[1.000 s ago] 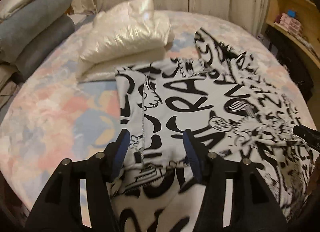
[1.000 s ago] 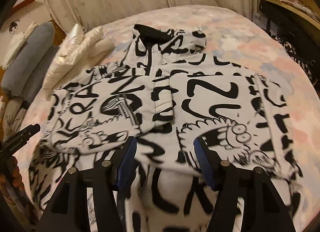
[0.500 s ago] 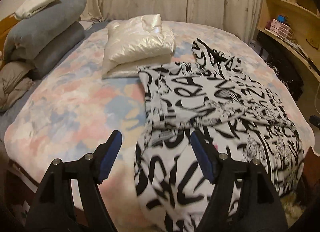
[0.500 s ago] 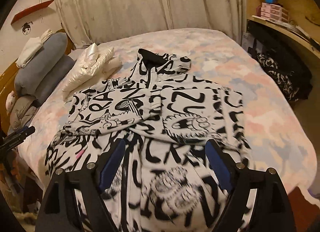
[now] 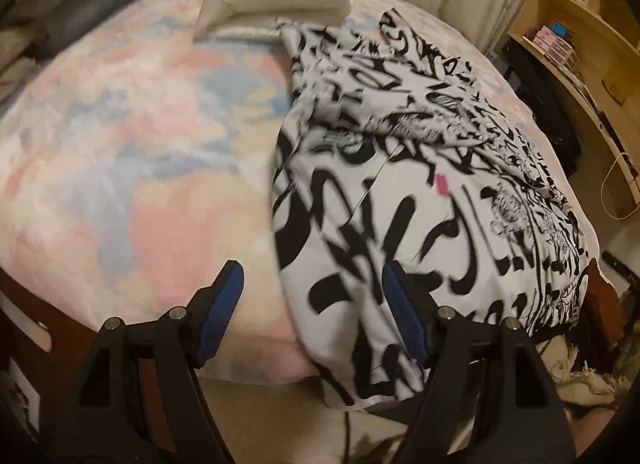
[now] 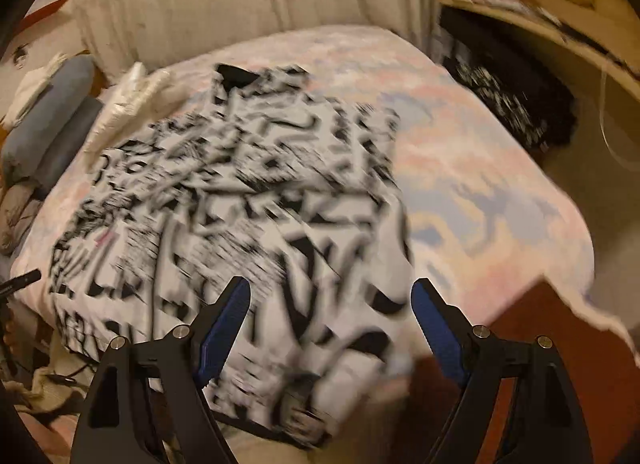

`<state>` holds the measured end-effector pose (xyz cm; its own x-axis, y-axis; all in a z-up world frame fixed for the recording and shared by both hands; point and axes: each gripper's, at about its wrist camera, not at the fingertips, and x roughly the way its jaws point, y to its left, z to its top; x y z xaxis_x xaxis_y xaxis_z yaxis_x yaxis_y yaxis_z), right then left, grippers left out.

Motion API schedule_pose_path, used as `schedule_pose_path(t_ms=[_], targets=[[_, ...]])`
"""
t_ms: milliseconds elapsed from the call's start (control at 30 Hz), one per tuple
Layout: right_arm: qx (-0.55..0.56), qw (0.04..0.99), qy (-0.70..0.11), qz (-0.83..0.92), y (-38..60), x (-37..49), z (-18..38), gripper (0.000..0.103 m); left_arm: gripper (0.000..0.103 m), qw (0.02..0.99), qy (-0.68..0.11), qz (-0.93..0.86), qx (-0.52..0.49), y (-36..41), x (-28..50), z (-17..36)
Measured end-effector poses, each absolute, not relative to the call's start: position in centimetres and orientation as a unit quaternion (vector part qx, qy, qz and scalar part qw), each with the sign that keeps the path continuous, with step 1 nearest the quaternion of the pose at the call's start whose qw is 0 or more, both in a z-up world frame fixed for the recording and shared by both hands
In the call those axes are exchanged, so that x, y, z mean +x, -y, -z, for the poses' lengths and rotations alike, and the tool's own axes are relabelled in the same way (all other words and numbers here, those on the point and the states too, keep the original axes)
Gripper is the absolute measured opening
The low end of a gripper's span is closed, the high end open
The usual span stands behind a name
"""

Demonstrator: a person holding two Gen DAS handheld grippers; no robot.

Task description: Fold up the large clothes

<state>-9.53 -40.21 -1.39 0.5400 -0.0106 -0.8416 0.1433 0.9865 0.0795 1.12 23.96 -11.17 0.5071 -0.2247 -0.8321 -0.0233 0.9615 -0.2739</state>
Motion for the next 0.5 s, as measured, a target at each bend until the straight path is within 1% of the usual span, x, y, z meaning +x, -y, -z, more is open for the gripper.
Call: schedule_pose_path(t_ms=[67, 167, 233, 300, 433, 500], targets=[[0.095, 0.867, -0.487, 0.046, 41.9, -10.8, 3.1, 0.083, 0.069, 0.854, -0.496, 0.066, -0.145, -24.5, 1.1, 12.6], [0.133, 0.854, -0.502, 0.032, 43.8, -12.2, 5.6, 0.080, 0.069, 0.860, -0.481, 0.075, -0.152, -24.6, 0.9, 13.3], [0.153, 0.845, -0.511, 0.017, 44.4, -12.9, 7.0, 0.076, 0.070, 0.863, -0.474, 0.081, -0.155, -24.6, 0.6, 13.5], [0.165, 0.839, -0.519, 0.012, 44.4, -12.9, 8.4, 0.075, 0.070, 0.865, -0.466, 0.087, -0.161, -24.7, 0.4, 13.6], [0.176, 0.829, -0.531, -0.006, 43.3, -12.7, 10.4, 0.069, 0.070, 0.864, -0.460, 0.102, -0.179, -24.8, 0.0, 13.7], [0.160, 0.834, -0.528, 0.000, 42.0, -12.2, 11.0, 0.069, 0.070, 0.861, -0.460, 0.114, -0.183, -24.6, -0.3, 13.8]])
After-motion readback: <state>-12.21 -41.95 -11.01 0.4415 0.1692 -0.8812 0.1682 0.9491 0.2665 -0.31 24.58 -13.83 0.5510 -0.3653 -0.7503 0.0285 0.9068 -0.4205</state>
